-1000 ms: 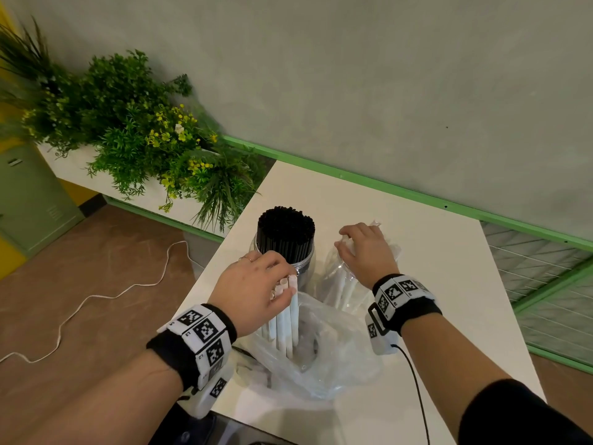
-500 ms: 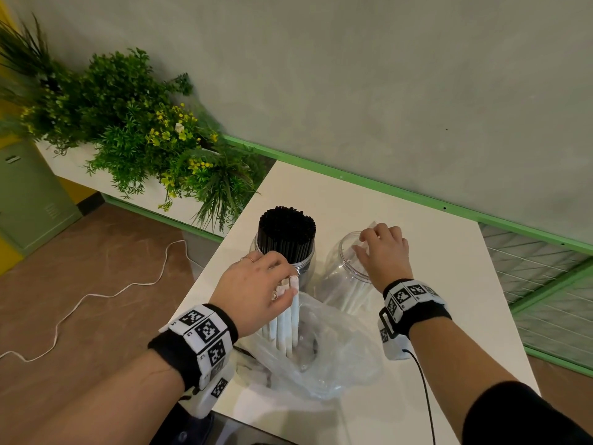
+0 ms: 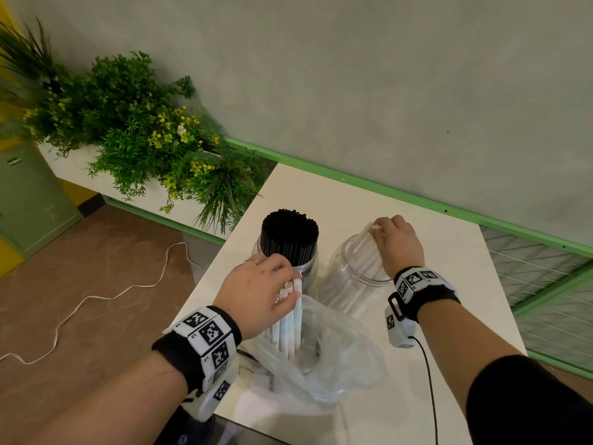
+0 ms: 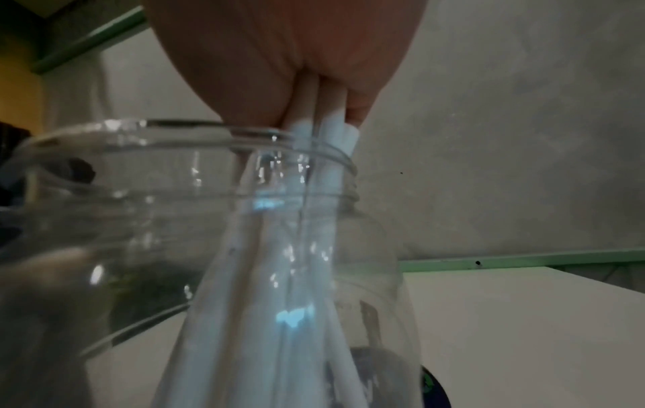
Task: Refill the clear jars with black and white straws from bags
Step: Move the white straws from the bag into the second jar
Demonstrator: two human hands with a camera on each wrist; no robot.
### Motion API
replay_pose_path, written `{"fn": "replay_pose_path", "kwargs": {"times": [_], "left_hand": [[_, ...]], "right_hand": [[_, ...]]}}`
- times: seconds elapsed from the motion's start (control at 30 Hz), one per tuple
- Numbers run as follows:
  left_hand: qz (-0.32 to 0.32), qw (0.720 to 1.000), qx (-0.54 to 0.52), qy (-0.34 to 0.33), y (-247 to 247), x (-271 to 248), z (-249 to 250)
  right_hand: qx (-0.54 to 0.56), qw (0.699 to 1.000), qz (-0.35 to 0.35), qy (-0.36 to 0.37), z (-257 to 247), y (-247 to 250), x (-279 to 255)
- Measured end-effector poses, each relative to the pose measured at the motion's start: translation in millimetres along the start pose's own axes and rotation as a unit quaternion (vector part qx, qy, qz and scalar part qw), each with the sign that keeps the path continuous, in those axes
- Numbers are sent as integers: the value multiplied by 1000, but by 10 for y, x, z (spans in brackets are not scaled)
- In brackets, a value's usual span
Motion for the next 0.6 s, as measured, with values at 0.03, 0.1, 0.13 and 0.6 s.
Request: {"fn": "replay_pose_path", "kwargs": {"times": [0.03,0.1,0.13,0.6], "left_hand": [[0,1000,0,-1,2,-1,-1],[-3,1000,-3,-1,0,4,-6],[-5,1000,-3,0,-5,8,-8],[-9,1000,-4,2,-19,26,-19]], "right_hand": [[0,1000,14,5,-4,25,28],[5,1000,14,-18,28,57,95],[6,1000,11,-28,43,66,122],[49,998,30,16,-26,21,216]]}}
Point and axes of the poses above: each hand's wrist, its own x-axis towards the middle knuckle, its own y-axis out of the back of the hand, z = x × y, the point moved 6 cm from there along x, towards the middle knuckle, and after that the axes turned 7 degrees about y, right-handed, at the moved point
